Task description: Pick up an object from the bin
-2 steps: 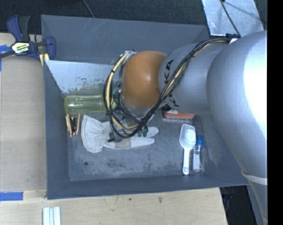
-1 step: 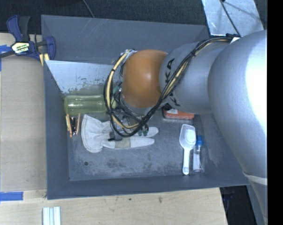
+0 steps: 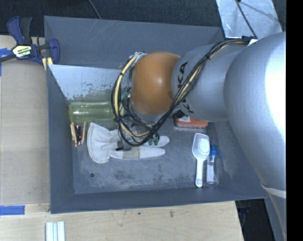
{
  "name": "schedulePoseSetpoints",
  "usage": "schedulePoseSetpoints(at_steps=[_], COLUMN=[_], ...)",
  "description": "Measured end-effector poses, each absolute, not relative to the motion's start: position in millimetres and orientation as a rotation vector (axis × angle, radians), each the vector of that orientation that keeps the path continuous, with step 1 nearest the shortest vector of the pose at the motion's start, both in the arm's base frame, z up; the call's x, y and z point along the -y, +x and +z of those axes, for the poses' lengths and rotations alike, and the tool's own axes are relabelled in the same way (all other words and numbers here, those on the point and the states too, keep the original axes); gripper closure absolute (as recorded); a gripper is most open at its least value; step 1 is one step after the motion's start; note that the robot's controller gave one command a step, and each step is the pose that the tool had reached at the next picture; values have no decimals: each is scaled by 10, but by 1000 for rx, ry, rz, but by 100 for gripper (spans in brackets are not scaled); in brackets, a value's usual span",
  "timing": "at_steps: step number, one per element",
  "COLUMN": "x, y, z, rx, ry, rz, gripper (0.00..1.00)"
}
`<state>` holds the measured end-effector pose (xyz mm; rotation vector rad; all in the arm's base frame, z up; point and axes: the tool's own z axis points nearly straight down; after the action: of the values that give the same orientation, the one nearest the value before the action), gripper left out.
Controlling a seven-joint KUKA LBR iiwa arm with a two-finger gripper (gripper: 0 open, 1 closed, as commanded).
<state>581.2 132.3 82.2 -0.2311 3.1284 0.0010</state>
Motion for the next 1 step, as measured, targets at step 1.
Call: schedulePoseSetpoints(at_steps=[1], x=[-1321], y=[5802], z=[892], rx=[-3133], ry=[-231], rz=[0], gripper=[100])
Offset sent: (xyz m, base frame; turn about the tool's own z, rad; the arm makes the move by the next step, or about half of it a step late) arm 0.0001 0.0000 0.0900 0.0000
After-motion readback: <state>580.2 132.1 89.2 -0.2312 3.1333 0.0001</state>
